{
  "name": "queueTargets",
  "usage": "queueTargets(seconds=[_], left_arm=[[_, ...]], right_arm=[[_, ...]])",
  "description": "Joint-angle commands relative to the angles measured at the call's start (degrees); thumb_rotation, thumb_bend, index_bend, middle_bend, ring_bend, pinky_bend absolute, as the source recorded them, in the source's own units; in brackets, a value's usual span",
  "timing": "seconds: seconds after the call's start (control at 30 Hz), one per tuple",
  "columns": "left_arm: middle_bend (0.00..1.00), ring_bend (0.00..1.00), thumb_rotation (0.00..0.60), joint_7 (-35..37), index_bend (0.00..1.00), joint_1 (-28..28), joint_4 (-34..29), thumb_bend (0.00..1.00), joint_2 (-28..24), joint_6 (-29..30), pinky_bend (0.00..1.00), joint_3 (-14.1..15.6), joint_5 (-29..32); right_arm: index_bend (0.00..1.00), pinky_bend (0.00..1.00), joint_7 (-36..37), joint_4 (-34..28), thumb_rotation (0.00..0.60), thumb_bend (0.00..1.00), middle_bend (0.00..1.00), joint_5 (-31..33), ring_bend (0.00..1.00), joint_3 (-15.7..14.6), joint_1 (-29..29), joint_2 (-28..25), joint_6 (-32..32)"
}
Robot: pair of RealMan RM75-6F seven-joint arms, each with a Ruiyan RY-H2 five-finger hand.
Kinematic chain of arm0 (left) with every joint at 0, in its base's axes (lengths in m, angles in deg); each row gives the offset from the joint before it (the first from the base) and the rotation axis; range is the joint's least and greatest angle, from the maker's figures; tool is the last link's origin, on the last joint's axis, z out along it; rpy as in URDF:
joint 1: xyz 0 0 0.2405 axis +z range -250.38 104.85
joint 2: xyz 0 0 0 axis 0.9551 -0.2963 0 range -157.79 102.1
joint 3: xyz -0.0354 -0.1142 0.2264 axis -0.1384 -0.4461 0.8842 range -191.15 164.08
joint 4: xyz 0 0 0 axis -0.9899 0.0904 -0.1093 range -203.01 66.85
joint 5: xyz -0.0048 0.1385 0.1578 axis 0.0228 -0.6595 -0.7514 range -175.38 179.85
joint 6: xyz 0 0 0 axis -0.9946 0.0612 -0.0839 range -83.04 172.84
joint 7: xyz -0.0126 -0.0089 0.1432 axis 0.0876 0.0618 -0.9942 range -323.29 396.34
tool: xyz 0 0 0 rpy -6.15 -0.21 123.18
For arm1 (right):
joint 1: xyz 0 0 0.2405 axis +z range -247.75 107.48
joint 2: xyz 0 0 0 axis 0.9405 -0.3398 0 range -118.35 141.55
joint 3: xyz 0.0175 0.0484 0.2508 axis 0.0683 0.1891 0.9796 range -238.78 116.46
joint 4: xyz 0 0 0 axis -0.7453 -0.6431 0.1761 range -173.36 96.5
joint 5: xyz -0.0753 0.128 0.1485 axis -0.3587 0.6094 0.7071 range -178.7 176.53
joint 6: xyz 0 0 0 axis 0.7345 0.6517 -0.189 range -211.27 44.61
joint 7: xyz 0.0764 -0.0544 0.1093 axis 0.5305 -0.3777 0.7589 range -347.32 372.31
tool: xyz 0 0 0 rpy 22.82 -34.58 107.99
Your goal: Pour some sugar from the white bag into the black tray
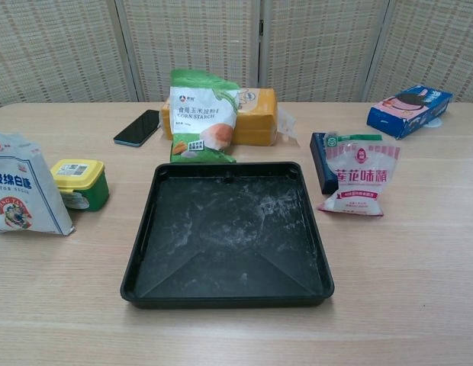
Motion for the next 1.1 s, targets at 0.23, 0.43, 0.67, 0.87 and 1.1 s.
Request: queueTargets(seconds=[0.23,0.43,0.67,0.87,1.1], left_arm=[[0.17,1.00,0.600,18.83,0.16,-2.47,14.25,0.23,9.54,-6.65,1.00,0.16,0.94],[0.19,1.00,0.600,29.10,0.18,-4.20,18.66,0.21,12.61,-7.89,1.00,-0.40,0.27],[0.20,1.00,0.600,34.18,0.19,-6.43,26.20,0.20,17.89,-9.55,1.00,0.65,-1.81],[0.20,1.00,0.600,37.60,0.20,-8.36,33.02,0.19,22.46,-10.58,1.00,1.86,-3.57],[0.20,1.00,0.600,42.84,0.21,-10.90,40.88,0.19,26.49,-12.36,1.00,3.80,-5.66]], right_arm=[[0.00,0.00,2.33,0.75,0.600,0.29,0.00,-2.84,0.00,-1.13,0.77,-0.83,0.80],[0.00,0.00,4.69,0.99,0.600,0.29,0.00,-4.36,0.00,-2.02,1.14,-1.54,1.07],[0.00,0.00,5.60,1.44,0.600,0.29,0.00,-4.98,0.00,-2.31,0.61,-1.80,-0.14],[0.00,0.00,3.54,1.13,0.600,0.29,0.00,-3.47,0.00,-1.77,0.50,-1.19,0.81],[0.00,0.00,-1.16,-0.29,0.600,0.29,0.00,0.56,0.00,-0.45,0.61,-0.05,3.45]])
